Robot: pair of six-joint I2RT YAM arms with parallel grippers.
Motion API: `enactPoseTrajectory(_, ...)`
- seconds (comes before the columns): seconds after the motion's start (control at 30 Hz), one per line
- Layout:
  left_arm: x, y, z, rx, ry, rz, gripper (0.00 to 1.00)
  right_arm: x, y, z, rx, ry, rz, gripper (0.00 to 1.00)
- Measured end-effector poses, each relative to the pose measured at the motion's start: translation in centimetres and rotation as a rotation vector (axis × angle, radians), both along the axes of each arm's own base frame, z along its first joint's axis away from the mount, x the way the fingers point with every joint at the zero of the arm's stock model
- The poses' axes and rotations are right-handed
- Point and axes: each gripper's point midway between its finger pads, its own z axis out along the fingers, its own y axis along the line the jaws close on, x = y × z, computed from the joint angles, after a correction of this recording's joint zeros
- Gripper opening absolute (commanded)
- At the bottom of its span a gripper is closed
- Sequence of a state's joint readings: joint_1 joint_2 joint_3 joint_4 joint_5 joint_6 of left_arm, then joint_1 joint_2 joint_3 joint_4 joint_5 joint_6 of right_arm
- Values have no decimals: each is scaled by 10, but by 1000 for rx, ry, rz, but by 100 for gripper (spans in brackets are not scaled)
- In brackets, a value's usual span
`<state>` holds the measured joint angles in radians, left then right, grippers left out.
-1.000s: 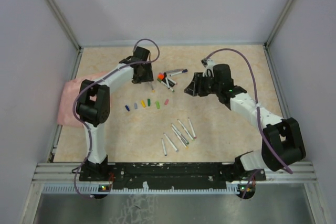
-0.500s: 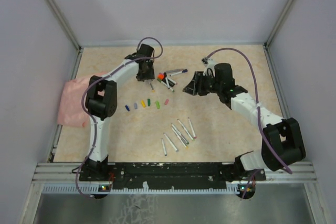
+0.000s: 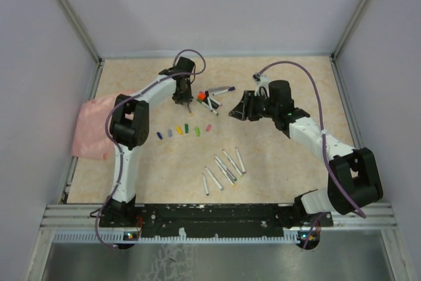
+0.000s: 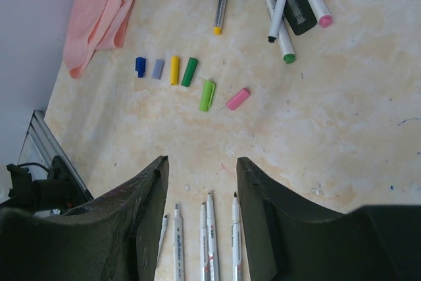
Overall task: Open the pen caps
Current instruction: Pick up the pen from the center of the board.
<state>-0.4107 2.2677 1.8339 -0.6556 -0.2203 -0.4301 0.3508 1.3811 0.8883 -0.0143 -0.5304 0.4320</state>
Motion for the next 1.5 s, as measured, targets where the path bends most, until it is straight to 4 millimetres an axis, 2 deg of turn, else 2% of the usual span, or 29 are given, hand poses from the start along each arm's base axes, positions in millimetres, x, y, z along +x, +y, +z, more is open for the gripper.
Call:
enactPoseTrajectory(0.43, 4, 7, 1, 12, -18, 6, 6, -2, 1, 0, 4, 3, 10, 46)
enactPoseTrajectory(0.63, 1, 16, 7, -32, -34, -3, 0, -5, 1, -1, 3, 13, 19, 46)
enactPoseTrajectory(0.77, -3, 28, 26, -90, -81, -7, 0, -8, 3, 3, 13, 15, 34, 46)
enactPoseTrajectory(0.93, -9, 30, 72, -207, -203, -60, 0, -9, 9, 12, 59, 11, 51, 46)
enactPoseTrajectory(0.97, -12, 27, 84, -242, -240, -87, 0, -8, 10, 15, 70, 6, 52, 46)
enactPoseTrajectory(1.13, -33, 12, 118, -371, -341, -198, 0, 1, 18, 42, 160, -56, 43, 45)
enactPoseTrajectory(1.33, -61, -4, 141, -528, -402, -326, 0, 13, 30, 79, 271, -204, 26, 49)
enactPoseTrajectory(1.43, -74, -16, 154, -629, -429, -391, 0, 12, 41, 87, 310, -249, 44, 50)
enactPoseTrajectory(1.5, -81, -25, 162, -703, -438, -423, 0, 11, 53, 87, 331, -258, 60, 55)
